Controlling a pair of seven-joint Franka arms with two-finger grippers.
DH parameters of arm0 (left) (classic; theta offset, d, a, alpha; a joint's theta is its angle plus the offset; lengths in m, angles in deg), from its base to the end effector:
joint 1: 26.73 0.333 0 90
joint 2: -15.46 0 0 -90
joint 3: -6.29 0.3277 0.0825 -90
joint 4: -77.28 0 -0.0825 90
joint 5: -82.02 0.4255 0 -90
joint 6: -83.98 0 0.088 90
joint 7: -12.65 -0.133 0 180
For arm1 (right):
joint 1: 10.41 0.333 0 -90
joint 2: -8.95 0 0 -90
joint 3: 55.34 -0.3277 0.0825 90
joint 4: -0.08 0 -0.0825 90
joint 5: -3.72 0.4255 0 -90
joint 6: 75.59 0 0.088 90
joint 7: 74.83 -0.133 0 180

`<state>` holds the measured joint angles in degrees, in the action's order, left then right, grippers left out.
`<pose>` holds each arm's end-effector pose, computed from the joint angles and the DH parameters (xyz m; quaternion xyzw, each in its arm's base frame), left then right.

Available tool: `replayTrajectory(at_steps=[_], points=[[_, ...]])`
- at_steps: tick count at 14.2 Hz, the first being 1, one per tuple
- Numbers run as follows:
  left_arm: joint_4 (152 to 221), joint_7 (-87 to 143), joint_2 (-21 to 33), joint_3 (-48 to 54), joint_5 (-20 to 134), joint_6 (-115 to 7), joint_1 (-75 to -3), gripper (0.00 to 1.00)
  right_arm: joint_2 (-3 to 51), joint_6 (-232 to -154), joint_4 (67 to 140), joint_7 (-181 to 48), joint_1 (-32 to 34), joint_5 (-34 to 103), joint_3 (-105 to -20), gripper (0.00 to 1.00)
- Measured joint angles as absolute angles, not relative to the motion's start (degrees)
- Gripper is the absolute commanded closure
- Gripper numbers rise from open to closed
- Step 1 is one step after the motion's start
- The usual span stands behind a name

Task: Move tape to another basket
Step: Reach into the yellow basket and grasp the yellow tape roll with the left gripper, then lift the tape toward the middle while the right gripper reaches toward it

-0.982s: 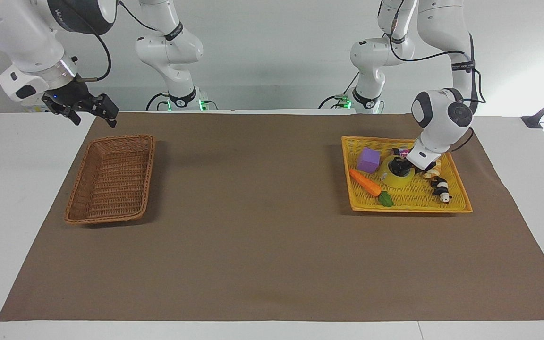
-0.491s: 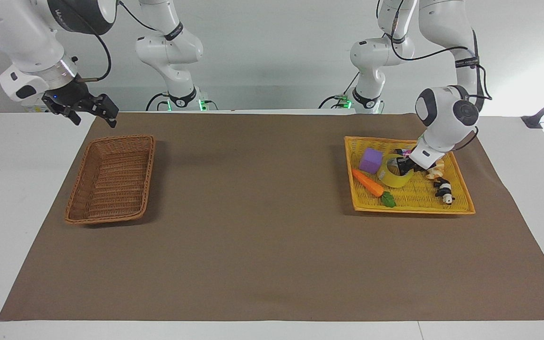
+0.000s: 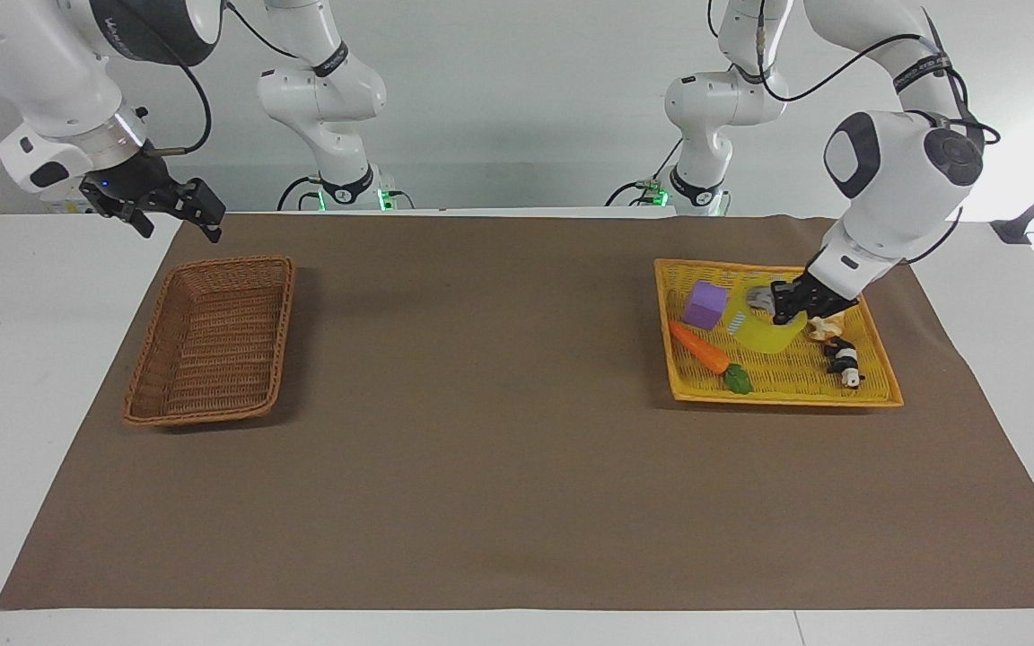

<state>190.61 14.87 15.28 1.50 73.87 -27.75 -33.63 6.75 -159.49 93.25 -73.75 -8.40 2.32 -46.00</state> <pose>0.5759 -0.1323 0.4315 0.9962 -0.0551 -0.0233 0.0634 0.5625 -0.0774 0.5958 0.9965 -0.0547 -0.0624 0.0045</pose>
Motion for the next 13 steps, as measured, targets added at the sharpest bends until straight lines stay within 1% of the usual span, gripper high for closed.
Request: replayTrajectory(at_steps=[3,5,9,13], points=[[190.38,25.34,14.43,1.08,71.23,-31.68,-43.75,1.00,6.75,-159.49,93.25,-73.75,-8.40,2.32,-46.00,0.00],[190.12,28.02,14.27,0.98,66.11,-35.40,-48.35,1.00,6.75,-159.49,93.25,-73.75,-8.40,2.32,-46.00,0.00],[187.31,28.08,13.32,1.07,59.41,-36.75,-50.86,1.00,6.75,-159.49,93.25,-73.75,-8.40,2.32,-46.00,0.00],[185.63,28.37,12.47,1.05,57.49,-36.90,-56.00,1.00,6.75,-159.49,93.25,-73.75,-8.40,2.32,-46.00,0.00]])
